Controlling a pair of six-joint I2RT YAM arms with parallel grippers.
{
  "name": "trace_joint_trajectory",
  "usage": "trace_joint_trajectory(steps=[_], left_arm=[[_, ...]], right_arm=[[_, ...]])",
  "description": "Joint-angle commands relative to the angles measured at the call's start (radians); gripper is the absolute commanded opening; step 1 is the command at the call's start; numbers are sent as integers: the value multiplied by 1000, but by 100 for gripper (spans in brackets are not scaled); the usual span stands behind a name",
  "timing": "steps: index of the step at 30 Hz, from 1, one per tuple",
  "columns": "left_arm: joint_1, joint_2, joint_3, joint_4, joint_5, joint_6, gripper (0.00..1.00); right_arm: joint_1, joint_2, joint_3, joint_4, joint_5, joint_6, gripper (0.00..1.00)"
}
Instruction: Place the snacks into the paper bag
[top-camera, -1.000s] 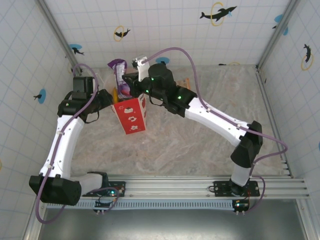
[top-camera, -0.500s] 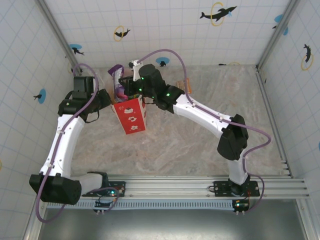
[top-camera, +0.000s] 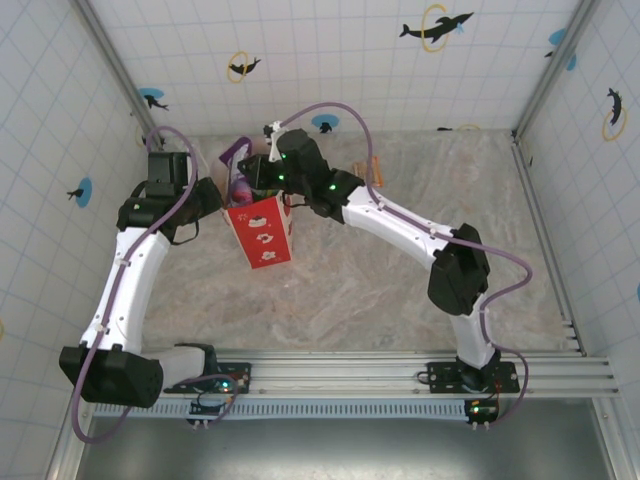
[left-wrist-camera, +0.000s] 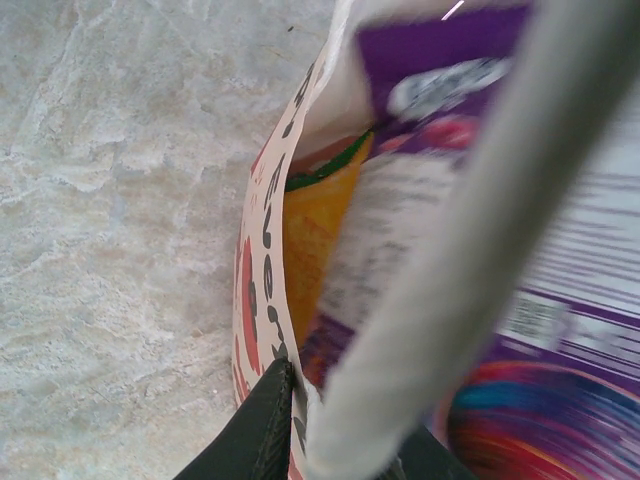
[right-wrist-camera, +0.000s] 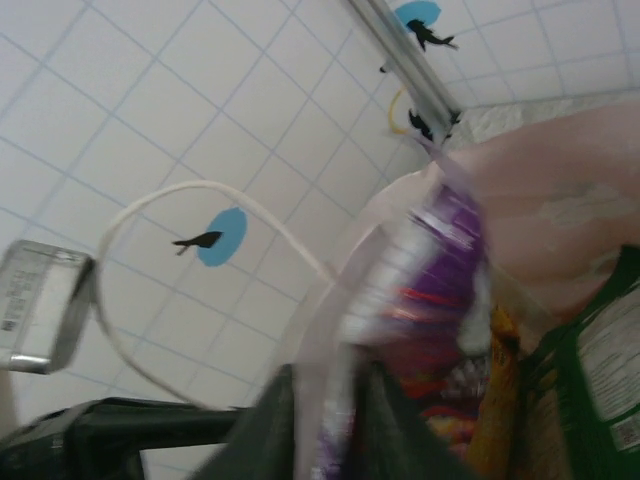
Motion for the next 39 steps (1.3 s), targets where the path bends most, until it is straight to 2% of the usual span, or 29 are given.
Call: trace_joint_trajectory(steps=[1,4,8,18,22,24,28,30,34,39], left_arm=[[-3,5,12,0,-14,29,21],[-3,6,10,0,-15,29,21],[-4,8,5,4,-4,29,21],[-4,1,16,14,23,24,22],[-3,-5,14,23,43,25,31],[-3,-8,13,21,46,26,33],[-4,-18,25,17,58,35,34],[-4,-30,26,33,99,59,36],[-4,-64,-6,82,144,71,40],[-3,-73,-18,90,140,59,41]], right_arm=[[0,-9,91,-62,110,-57,35],[2,-40,92,-114,181,-111,40],[10,-83,84,-144,238,-168,40],[11,-195,-19,-170,242,-220,40],[3,-268,-89,-197,260,-239,40],[-7,-312,-145,-204,272,-244,41],[-53,-412,-304,-193,269,-236,42],[-84,-450,-373,-189,251,-232,42],[-158,-505,-476,-194,180,-241,43],[-268,-536,-576,-170,74,-256,43]])
